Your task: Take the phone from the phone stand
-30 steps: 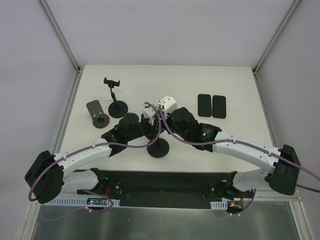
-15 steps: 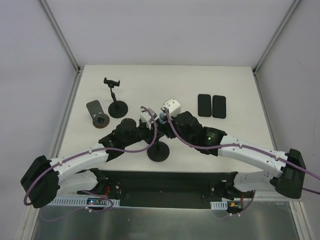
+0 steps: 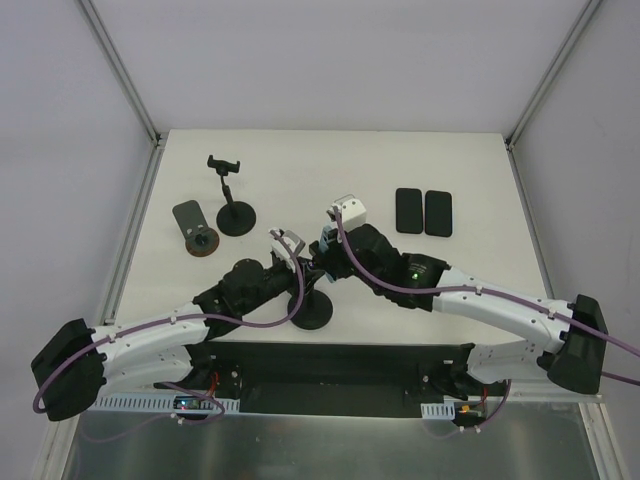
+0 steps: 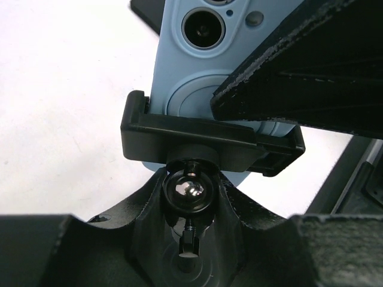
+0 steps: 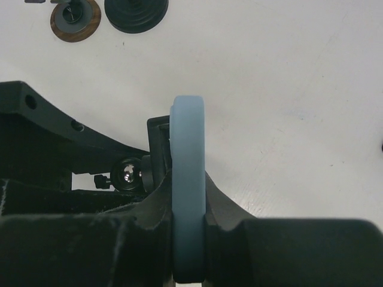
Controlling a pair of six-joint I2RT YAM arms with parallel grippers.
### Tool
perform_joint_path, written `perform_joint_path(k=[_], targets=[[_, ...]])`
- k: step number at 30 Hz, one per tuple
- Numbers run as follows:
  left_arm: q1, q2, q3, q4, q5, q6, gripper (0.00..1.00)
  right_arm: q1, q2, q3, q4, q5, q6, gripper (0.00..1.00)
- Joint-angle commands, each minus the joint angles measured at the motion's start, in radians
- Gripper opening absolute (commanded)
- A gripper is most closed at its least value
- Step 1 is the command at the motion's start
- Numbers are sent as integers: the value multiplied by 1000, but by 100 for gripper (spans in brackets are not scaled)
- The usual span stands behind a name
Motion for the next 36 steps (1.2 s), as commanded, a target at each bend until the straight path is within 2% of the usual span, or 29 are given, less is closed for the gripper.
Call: perform_joint_path(k=[1, 10, 17, 21, 26, 30, 36], targets=[[-29, -50, -21, 83, -273, 16, 0, -76, 17, 36, -338, 421, -59, 1], [-94, -36, -62, 128, -299, -24, 0, -90, 22, 68, -271, 469, -27, 1], [-235, 13, -67, 177, -383, -19, 0, -115, 88, 126, -239, 478, -10, 1], [-273, 38, -61, 204, -416, -1, 0, -122, 95, 119, -178, 457, -21, 1], [-276, 53, -52, 209, -466, 39, 0, -129, 71, 61, -29, 354, -124, 1], [-267, 53, -38, 197, -505, 90, 0, -145, 34, 33, 11, 308, -183, 1], [-152, 78, -13, 209, -476, 177, 0, -170, -46, -22, 19, 278, -230, 1]])
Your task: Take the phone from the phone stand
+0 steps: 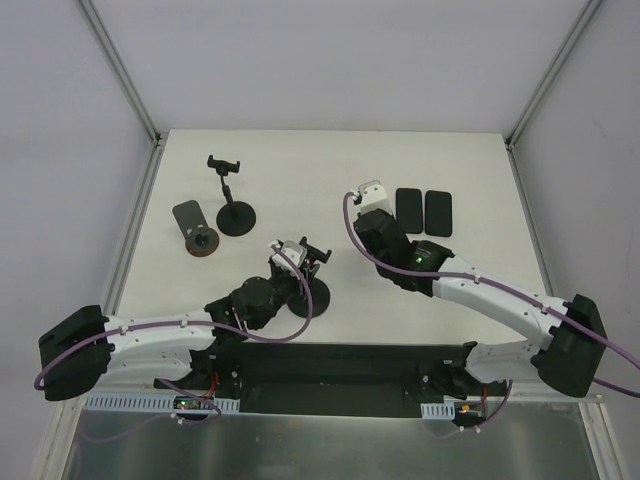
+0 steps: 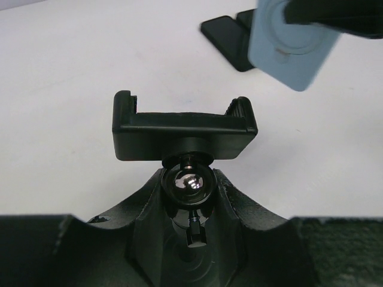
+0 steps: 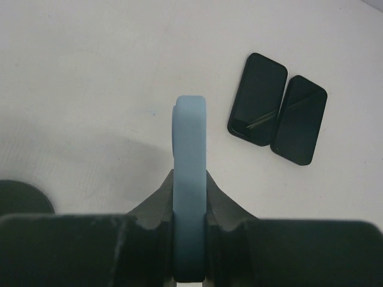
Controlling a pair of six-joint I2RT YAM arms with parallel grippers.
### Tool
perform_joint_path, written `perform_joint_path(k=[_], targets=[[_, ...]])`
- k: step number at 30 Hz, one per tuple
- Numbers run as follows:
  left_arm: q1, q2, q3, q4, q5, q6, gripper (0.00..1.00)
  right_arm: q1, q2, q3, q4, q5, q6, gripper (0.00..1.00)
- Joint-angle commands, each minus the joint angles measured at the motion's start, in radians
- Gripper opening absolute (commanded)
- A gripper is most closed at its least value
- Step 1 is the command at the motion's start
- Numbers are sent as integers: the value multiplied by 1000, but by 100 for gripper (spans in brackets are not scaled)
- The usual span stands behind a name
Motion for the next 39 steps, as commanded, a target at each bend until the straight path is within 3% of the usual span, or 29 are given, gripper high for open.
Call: perform_joint_path(k=[1, 9, 19, 23, 30, 35, 39], targets=[[104, 24, 51, 41, -6, 90, 0, -19, -108, -25, 91, -8, -63, 1], [403, 177, 165, 97, 140, 170, 4, -28, -222, -116, 124, -36, -77, 1], [632, 302, 246, 88, 185, 101, 12, -37, -279, -163, 137, -54, -89, 1], [650, 263, 243, 51, 192, 102, 27, -42, -294, -166, 137, -57, -91, 1], [649, 127, 217, -58, 283, 44, 72, -46, -325, -163, 132, -77, -71, 1], [606, -72, 197, -174, 289, -10, 89, -51, -342, -133, 85, -87, -20, 1], [473, -186, 217, -245, 266, 21, 96, -52, -338, -88, 33, -132, 46, 1]])
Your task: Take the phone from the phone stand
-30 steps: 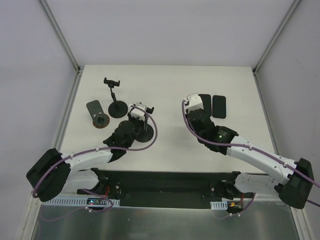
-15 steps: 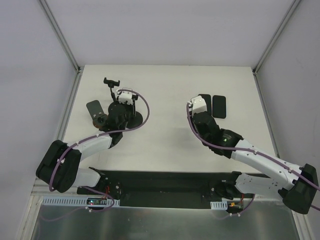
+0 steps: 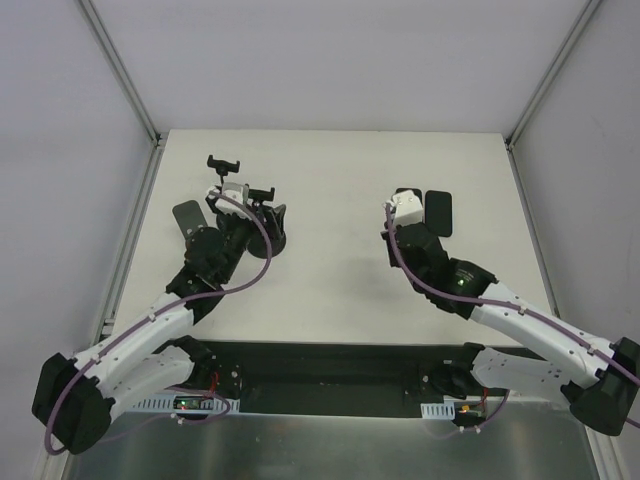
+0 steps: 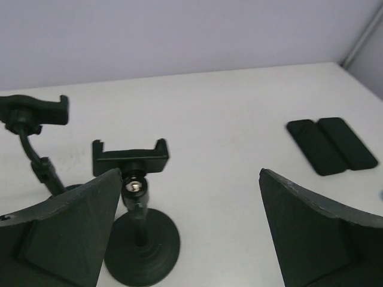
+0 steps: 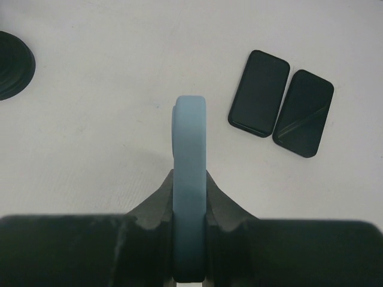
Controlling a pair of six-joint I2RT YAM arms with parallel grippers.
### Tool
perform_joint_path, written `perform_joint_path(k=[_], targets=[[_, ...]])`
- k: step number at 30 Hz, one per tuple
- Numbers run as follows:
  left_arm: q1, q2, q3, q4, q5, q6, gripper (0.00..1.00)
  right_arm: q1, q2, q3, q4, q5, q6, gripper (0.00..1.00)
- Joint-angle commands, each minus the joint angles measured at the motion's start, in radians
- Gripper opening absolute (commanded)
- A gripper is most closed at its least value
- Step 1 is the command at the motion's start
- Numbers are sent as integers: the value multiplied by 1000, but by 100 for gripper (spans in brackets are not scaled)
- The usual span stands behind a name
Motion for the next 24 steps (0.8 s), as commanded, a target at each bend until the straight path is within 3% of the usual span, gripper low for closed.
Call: perform_joint_path(k=[1, 6, 13, 24], targets=[[-134, -112, 20, -88, 7, 10, 97, -5, -29, 94, -5, -43, 94, 1], [-307, -92, 63, -88, 31, 55, 99, -13, -29, 140, -45, -116, 197, 1], [-506, 159, 132, 45, -9, 205, 99, -24, -43, 149, -56, -196, 346, 1], [-665, 454, 293, 101, -136, 372, 99, -50, -85, 112, -25, -247, 516, 1]])
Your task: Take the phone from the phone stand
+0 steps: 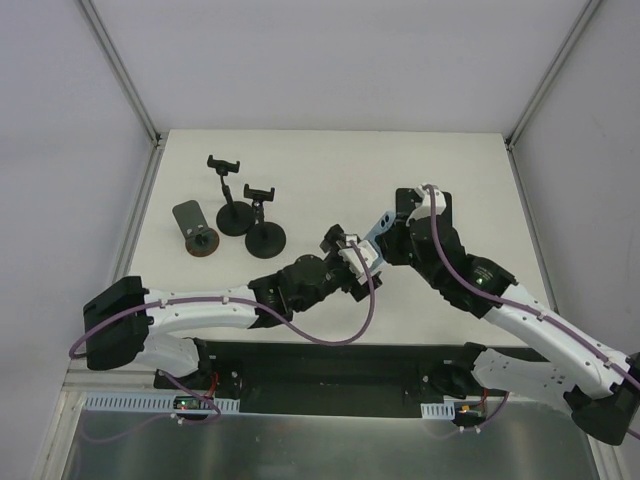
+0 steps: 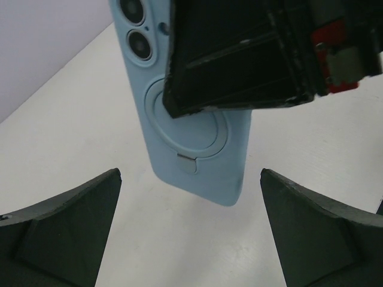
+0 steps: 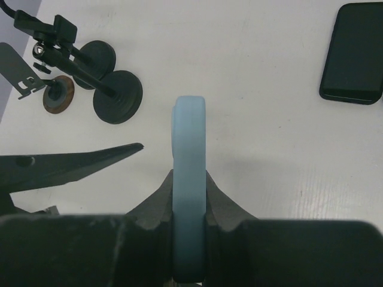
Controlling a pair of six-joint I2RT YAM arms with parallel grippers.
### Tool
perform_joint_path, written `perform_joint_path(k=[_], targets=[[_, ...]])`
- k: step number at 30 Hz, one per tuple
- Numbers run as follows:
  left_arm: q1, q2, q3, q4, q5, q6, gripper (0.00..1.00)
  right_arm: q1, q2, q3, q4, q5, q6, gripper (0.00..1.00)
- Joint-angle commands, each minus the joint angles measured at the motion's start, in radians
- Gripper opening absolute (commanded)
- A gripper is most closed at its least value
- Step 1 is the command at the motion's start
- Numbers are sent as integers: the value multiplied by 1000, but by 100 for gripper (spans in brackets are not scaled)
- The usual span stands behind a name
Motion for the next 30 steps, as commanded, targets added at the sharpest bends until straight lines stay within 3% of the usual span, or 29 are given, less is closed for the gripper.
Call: perform_joint_path(k=[1, 4, 20, 24, 25, 29, 30], targets=[[-42, 68, 81, 84, -129, 102, 99, -12, -39, 10, 92, -35, 105, 1], [-62, 119, 101, 112, -206, 139, 98, -17, -45, 4, 104, -48, 130, 1], [-126, 279, 136, 316, -507, 316, 58, -30, -77, -39, 132, -66, 283, 1], [-141, 306, 138, 374, -554, 350, 32, -37, -82, -51, 142, -71, 328, 3], [-143, 308, 136, 382, -565, 353, 22, -40, -86, -54, 144, -66, 338, 7], [-146, 303, 121, 391, -579, 347, 0, -46, -109, -67, 156, -45, 340, 26], [-146, 296, 119, 394, -580, 341, 0, -50, -116, -67, 158, -40, 337, 30]])
